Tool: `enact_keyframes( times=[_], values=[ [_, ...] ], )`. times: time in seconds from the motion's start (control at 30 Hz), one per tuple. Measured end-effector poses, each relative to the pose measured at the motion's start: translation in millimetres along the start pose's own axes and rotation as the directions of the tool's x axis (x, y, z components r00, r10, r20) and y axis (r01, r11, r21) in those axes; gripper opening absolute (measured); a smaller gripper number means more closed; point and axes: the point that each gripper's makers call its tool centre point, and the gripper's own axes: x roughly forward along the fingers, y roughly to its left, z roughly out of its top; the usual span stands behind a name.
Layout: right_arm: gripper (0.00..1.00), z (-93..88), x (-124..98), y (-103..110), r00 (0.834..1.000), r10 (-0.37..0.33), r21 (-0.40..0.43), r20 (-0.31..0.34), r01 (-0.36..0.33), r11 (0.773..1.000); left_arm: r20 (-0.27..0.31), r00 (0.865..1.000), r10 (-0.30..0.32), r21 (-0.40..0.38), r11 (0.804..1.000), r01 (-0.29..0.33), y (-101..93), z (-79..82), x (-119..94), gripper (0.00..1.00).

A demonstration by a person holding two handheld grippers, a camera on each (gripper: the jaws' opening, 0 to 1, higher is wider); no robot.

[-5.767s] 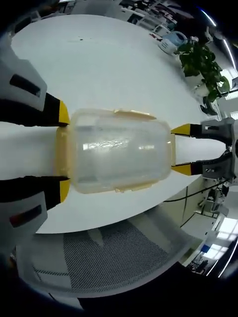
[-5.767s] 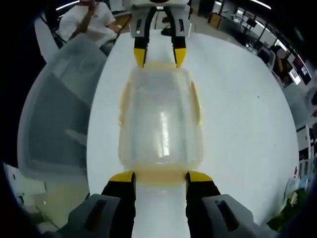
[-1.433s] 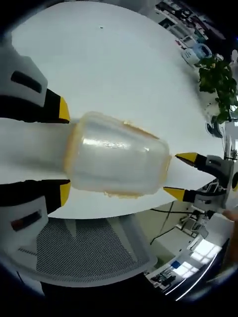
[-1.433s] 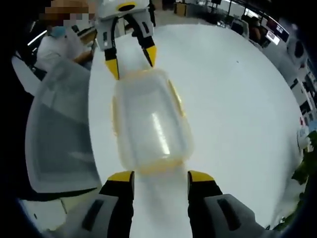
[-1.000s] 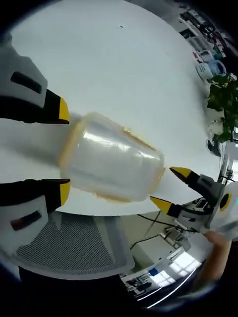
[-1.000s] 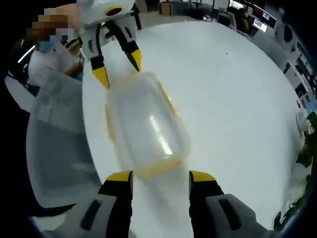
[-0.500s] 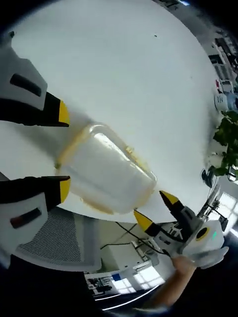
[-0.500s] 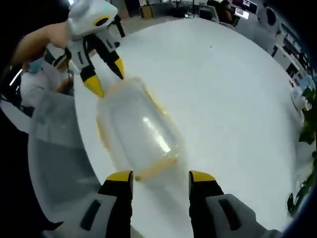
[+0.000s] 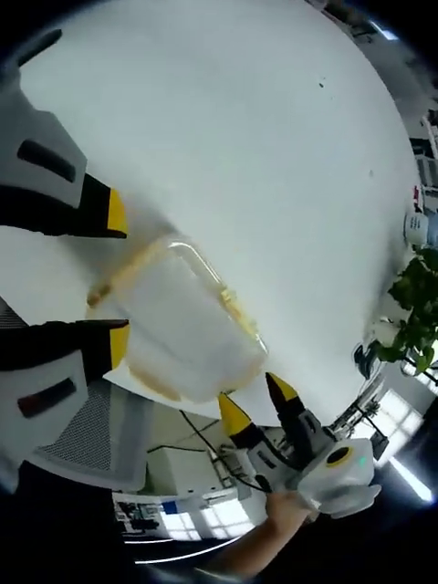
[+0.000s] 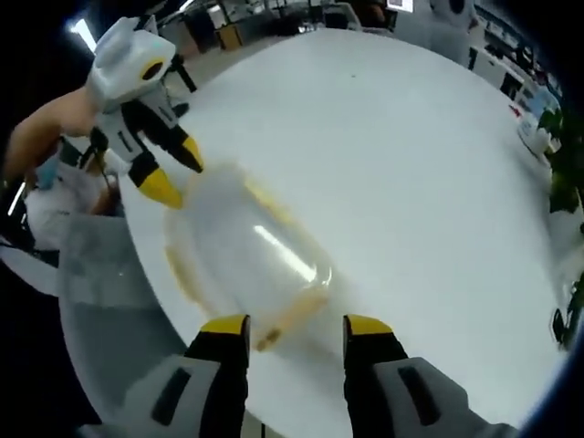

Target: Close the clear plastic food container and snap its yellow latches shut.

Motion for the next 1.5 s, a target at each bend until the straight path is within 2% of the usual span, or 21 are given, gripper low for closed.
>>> enact_keyframes(
  times=[0.1,0.37,0.57,0.7,0.87,0.97,1.13,1.2,1.23,1.3,1.5],
  values=[
    [0.37,-1.7,1,-2,1.0,-0.008,0.042,-0.004,0.008,0.999,-0.008,1.0,0.011,-0.018,1.0,-0.011,2.9,-0.7,0,0.35],
    [0.36,-5.7,3,-3,1.0,-0.007,0.152,0.003,0.007,0.988,0.001,1.0,-0.012,-0.128,0.992,0.012,1.9,2.0,2,0.35],
    [0.34,2.0,2,-1,0.999,0.002,0.268,0.044,-0.014,0.963,0.002,1.0,-0.016,-0.206,0.978,0.016,1.2,1.6,4,0.34],
    [0.32,1.0,5,-2,0.999,-0.019,0.278,0.036,0.008,0.961,0.005,1.0,-0.019,-0.241,0.97,0.02,2.5,1.0,6,0.33],
    [0.29,1.0,6,3,0.999,-0.004,0.311,0.042,-0.01,0.95,0.01,1.0,-0.027,-0.281,0.959,0.028,1.7,0.3,6,0.31],
    [0.28,0.9,7,3,0.999,0.004,0.336,0.042,-0.018,0.942,0.018,0.998,-0.058,-0.333,0.941,0.061,-3.9,-0.7,7,0.27],
    [0.29,1.0,9,4,0.998,0.018,0.373,0.052,-0.036,0.927,0.018,0.998,-0.067,-0.356,0.932,0.069,-4.3,-1.2,9,0.28],
    [0.29,0.2,10,5,0.998,0.031,0.398,0.06,-0.052,0.916,0.018,0.997,-0.074,-0.374,0.925,0.075,-4.8,-2.2,10,0.28],
    [0.29,-0.6,10,6,0.997,0.04,0.425,0.06,-0.062,0.903,0.018,0.997,-0.078,-0.386,0.919,0.079,-5.5,-2.8,9,0.28],
    [0.29,-1.5,10,5,0.997,0.048,0.441,0.063,-0.071,0.895,0.019,0.996,-0.087,-0.407,0.909,0.087,-6.1,-3.8,9,0.27],
    [0.26,-0.8,10,8,0.998,0.04,0.425,0.039,-0.053,0.903,0.013,0.995,-0.096,-0.414,0.905,0.092,-6.4,-3.3,11,0.26]
  ],
)
